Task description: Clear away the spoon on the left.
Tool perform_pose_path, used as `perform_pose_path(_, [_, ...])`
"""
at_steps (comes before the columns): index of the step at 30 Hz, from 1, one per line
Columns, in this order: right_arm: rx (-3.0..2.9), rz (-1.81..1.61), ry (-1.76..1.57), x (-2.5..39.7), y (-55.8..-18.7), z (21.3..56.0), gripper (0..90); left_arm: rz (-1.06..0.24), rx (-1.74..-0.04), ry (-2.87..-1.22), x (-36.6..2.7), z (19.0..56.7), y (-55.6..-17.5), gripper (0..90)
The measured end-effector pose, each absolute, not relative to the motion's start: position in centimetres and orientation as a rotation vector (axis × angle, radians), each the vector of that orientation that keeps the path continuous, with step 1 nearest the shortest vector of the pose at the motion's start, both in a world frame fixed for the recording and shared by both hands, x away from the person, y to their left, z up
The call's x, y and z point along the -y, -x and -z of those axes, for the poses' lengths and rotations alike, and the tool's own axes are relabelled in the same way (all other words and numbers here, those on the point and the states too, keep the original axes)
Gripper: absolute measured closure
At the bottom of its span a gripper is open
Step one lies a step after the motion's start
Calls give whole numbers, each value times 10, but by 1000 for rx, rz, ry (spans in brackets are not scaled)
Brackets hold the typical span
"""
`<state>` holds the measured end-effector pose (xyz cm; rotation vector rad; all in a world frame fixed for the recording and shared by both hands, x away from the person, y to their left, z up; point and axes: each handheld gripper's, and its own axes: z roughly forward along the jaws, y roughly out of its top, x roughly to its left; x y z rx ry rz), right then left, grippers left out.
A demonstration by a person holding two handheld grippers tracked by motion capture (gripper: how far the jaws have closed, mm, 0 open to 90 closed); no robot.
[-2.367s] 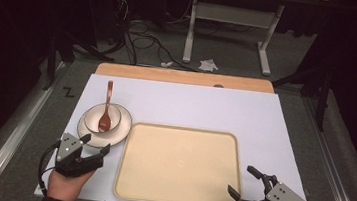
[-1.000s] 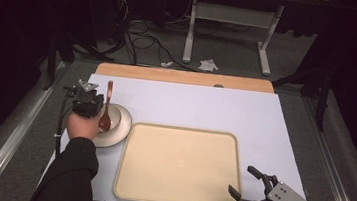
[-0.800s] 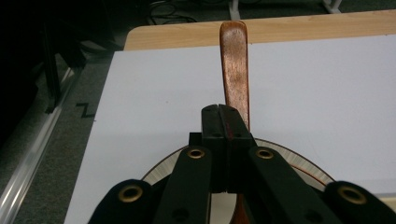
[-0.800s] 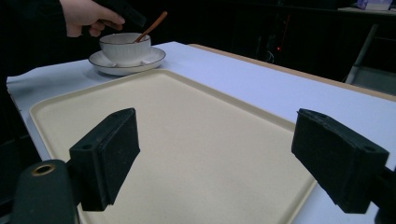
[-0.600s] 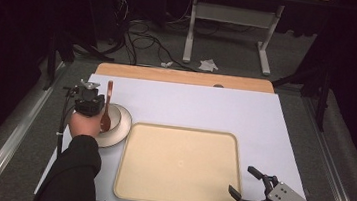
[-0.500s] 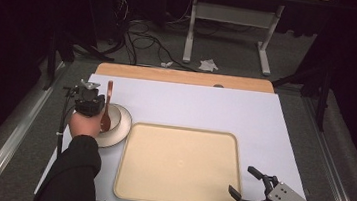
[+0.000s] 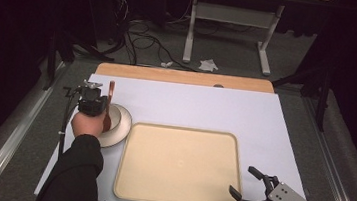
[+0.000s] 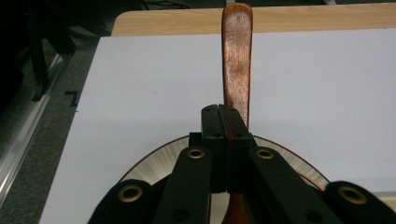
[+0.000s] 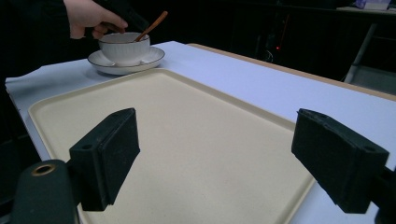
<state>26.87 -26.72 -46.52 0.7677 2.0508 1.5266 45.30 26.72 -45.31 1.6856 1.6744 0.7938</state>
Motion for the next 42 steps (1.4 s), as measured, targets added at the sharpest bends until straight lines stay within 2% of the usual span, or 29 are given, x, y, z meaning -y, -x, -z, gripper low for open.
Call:
perform_pose_path(12, [-2052, -1526, -771, 269, -269, 465, 162, -763, -1690, -1690, -264, 456, -458, 900])
perform_pose_path(42, [-2050, -1526, -765, 267, -267, 464, 162, -654, -1567, -1758, -227, 456, -454, 900])
